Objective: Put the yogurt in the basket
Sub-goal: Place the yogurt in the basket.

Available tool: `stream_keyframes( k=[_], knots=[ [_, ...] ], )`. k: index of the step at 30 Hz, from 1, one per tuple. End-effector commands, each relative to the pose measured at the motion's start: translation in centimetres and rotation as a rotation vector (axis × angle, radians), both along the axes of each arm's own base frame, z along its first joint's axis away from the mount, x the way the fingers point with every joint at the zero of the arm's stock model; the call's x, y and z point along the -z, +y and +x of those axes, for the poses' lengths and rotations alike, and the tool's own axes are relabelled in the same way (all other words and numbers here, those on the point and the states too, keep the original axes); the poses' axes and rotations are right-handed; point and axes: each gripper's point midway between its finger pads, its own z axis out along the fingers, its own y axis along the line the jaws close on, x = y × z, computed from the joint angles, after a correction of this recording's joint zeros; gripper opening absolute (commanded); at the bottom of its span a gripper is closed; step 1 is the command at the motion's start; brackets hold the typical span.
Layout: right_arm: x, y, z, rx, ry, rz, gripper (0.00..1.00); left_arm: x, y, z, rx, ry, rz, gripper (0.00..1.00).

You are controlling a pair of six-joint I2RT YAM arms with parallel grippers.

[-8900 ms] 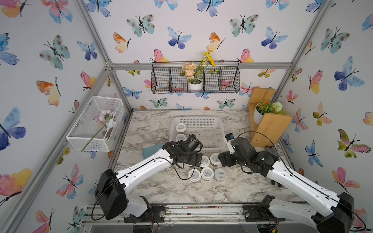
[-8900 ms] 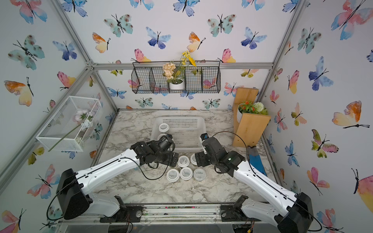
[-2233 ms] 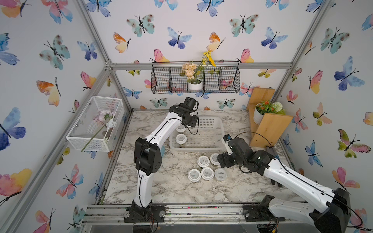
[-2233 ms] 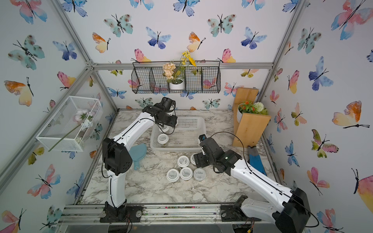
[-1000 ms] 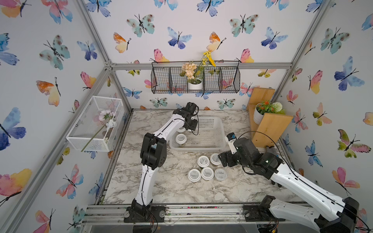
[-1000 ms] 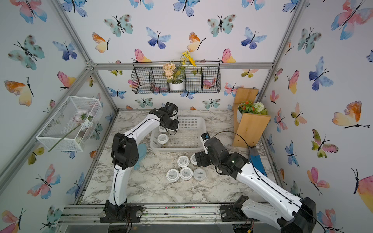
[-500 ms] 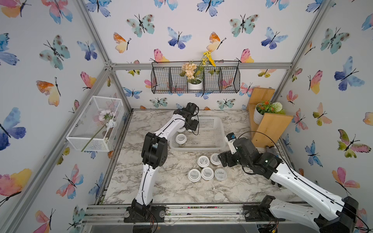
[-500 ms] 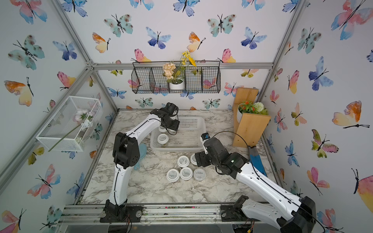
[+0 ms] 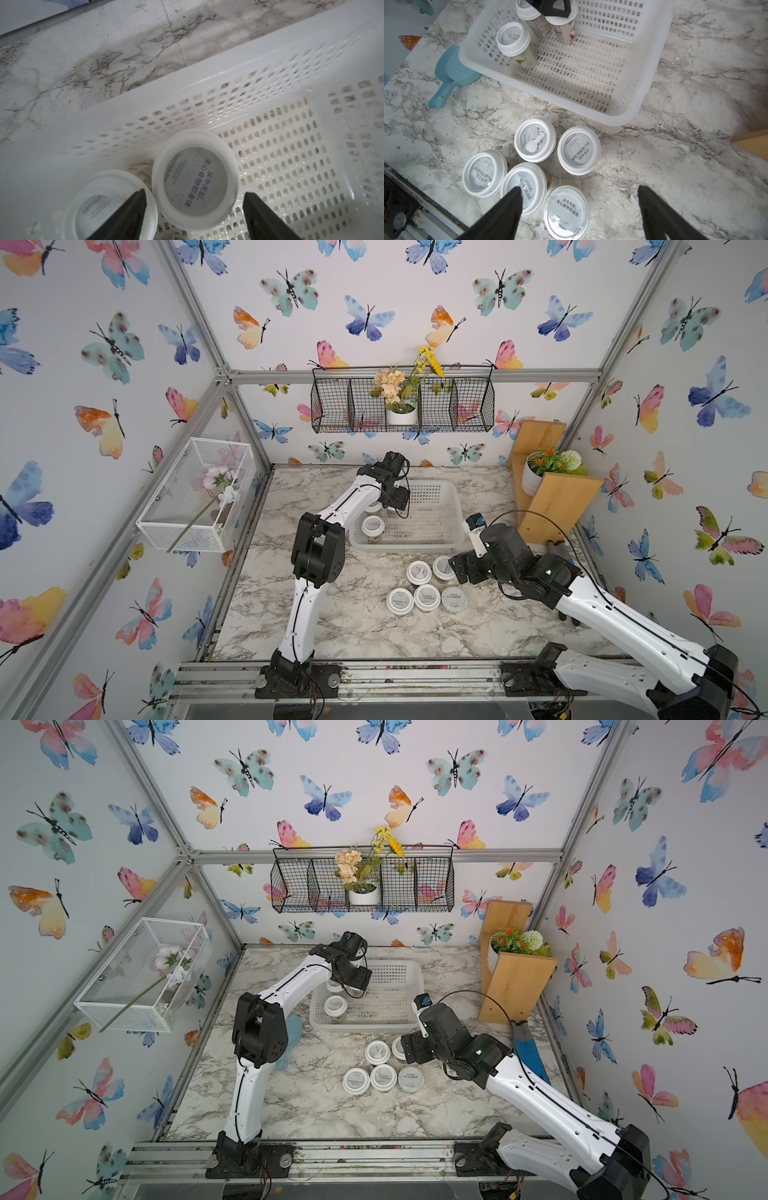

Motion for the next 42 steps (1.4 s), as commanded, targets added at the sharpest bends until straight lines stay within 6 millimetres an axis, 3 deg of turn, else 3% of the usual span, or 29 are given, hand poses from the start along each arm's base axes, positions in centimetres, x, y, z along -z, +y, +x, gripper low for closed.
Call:
stream_keyframes(
  k=[1, 10, 17, 23, 28, 33, 42],
  knots=[
    [0.3, 0.1, 0.0, -0.001, -0.003, -0.008, 0.9, -0.1, -0.4, 0.1, 0.002, -0.001, 0.007, 0.84],
    [0.5, 0.0, 0.0, 0.001, 0.002, -0.013, 0.9, -4.8, -1.8, -0.2, 0.014, -0.116, -0.014, 0.89],
    [0.4, 0.0, 0.1, 0.003, -0.002, -0.013, 0.9, -9.4, -2.8, -2.1, 0.025, -0.204, -0.038, 0.9],
    [0.3, 0.0, 0.0, 0.002, -0.003, -0.011, 0.9, -12.3, -2.9, -6.5, 0.058, -0.228, -0.042, 0.9],
    [-0.1, -0.4, 0.1, 0.02, -0.017, -0.014, 0.9, -11.4, -2.9, -11.4, 0.1, -0.177, 0.024, 0.9],
    [-0.3, -0.5, 0.2, 0.027, -0.028, -0.006, 0.91, -9.5, -0.6, -16.5, 0.077, -0.081, 0.06, 0.9],
    [-0.4, -1.1, 0.4, 0.055, -0.035, -0.021, 0.92, -10.8, 0.3, -22.7, 0.082, -0.049, -0.094, 0.88]
  ],
)
